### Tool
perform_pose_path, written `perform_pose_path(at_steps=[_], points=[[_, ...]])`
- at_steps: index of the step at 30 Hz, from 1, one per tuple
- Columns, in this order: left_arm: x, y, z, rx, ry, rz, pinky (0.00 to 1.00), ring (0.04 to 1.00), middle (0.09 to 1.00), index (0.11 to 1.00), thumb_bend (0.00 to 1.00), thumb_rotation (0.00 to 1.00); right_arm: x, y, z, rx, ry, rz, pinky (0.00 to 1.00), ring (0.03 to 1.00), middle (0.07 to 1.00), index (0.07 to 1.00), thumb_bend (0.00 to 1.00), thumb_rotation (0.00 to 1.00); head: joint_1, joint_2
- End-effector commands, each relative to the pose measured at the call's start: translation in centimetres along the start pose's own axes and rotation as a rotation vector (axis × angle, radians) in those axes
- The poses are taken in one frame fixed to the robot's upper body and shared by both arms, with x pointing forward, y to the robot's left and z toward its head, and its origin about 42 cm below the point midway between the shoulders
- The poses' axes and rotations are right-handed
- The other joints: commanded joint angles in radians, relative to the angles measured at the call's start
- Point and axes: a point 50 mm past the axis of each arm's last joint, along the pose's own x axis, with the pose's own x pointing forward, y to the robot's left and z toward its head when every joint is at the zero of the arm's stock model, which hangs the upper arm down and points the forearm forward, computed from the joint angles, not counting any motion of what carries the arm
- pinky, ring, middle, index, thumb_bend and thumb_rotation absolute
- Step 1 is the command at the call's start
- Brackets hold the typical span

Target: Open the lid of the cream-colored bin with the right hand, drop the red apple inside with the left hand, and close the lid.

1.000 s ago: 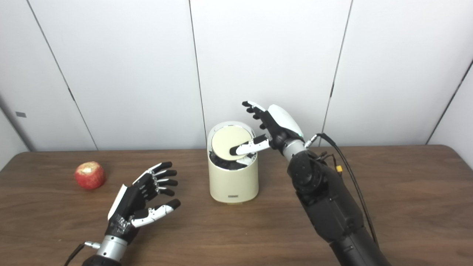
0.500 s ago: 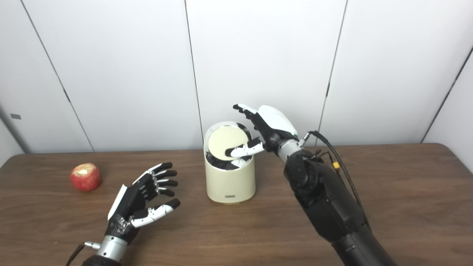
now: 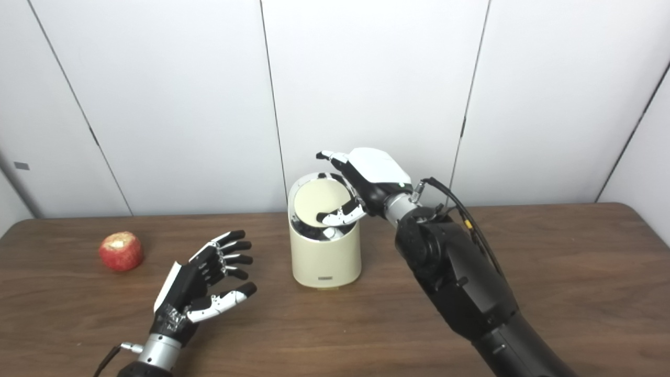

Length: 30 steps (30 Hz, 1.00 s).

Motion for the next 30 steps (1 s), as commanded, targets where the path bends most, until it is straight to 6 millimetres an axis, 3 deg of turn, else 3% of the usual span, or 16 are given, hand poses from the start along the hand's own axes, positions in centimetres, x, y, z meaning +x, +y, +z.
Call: perform_pose_path(at_steps=[1, 9, 17, 21, 25, 30], points=[[1.0, 0.3, 1.7, 0.011, -0.076, 0.006, 0.59, 0.695, 0.777, 0.843, 0.67, 0.08, 0.3, -0.6, 0.0, -0.037, 0.02, 0.006, 0.74, 0.861, 0.906, 0.896, 0.88, 0.25, 0.0, 0.001], [1.0, 0.4, 1.7, 0.008, -0.069, 0.003, 0.59, 0.7, 0.781, 0.844, 0.68, 0.08, 0.3, -0.9, -0.3, -0.001, 0.029, -0.002, 0.72, 0.849, 0.898, 0.896, 0.87, 0.27, -0.001, 0.003], [1.1, 0.4, 1.6, 0.01, -0.068, -0.001, 0.59, 0.697, 0.777, 0.841, 0.67, 0.07, 0.3, -2.2, -0.8, 0.134, 0.048, -0.041, 0.8, 0.892, 0.918, 0.91, 0.86, 0.28, -0.004, 0.001], [1.2, 0.4, 1.5, 0.011, -0.068, -0.002, 0.59, 0.698, 0.776, 0.843, 0.68, 0.08, 0.1, -2.9, -0.8, 0.181, 0.05, -0.079, 0.71, 0.866, 0.899, 0.893, 0.88, 0.27, -0.004, -0.001], [1.2, 0.4, 1.5, 0.011, -0.069, -0.002, 0.59, 0.699, 0.776, 0.842, 0.68, 0.08, -0.5, -3.9, -0.7, 0.272, 0.033, -0.109, 0.75, 0.877, 0.91, 0.902, 0.85, 0.26, -0.004, -0.001], [1.3, 0.4, 1.5, 0.018, -0.073, -0.004, 0.59, 0.697, 0.78, 0.845, 0.67, 0.08, -1.5, -5.2, -0.9, 0.342, 0.02, -0.175, 0.66, 0.836, 0.904, 0.902, 0.83, 0.25, -0.003, -0.005]])
